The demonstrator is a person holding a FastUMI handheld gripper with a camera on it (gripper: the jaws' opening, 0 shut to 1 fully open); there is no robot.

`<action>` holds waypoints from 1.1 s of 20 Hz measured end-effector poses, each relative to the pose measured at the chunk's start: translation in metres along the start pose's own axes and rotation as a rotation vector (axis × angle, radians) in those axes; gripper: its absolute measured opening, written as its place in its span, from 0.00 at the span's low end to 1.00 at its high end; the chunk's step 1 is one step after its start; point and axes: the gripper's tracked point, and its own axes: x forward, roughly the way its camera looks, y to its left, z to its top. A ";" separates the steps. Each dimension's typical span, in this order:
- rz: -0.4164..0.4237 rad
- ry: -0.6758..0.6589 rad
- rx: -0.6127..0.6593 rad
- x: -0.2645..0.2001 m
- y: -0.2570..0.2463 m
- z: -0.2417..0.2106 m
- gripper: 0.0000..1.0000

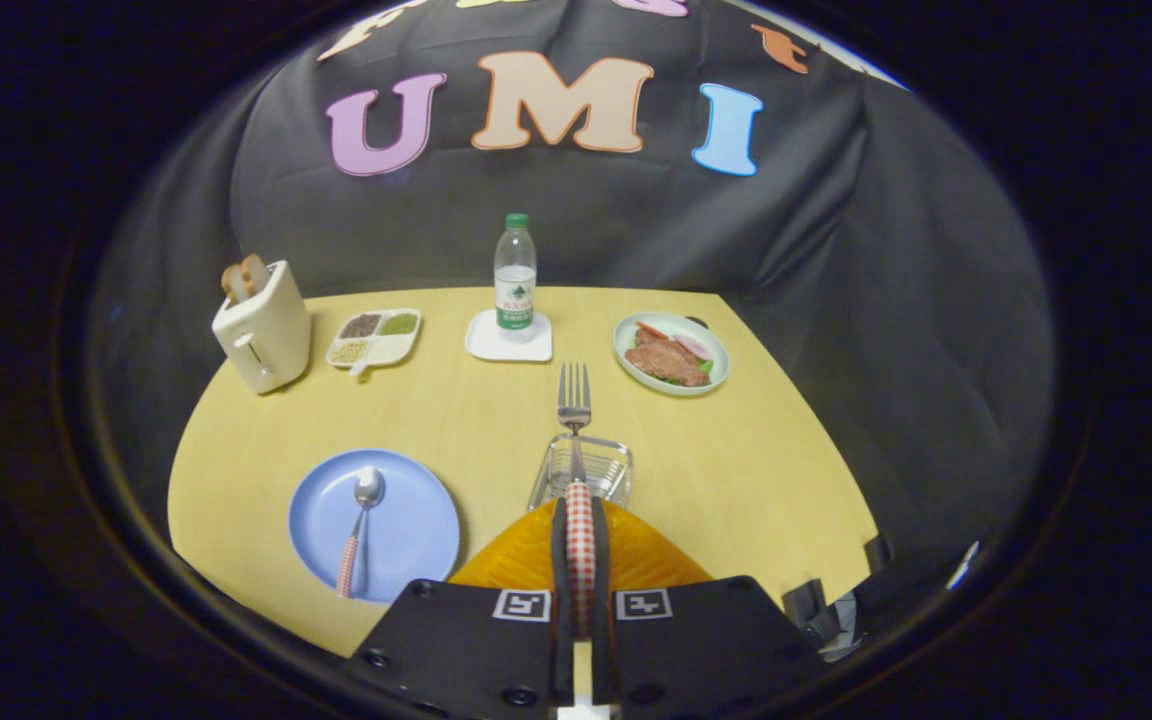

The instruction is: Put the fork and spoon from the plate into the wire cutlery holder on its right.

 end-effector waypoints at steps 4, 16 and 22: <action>0.058 0.187 -0.070 -0.001 -0.009 -0.028 0.10; 0.107 0.647 -0.049 0.038 -0.007 -0.041 0.10; 0.092 0.753 -0.033 0.064 -0.004 -0.046 0.12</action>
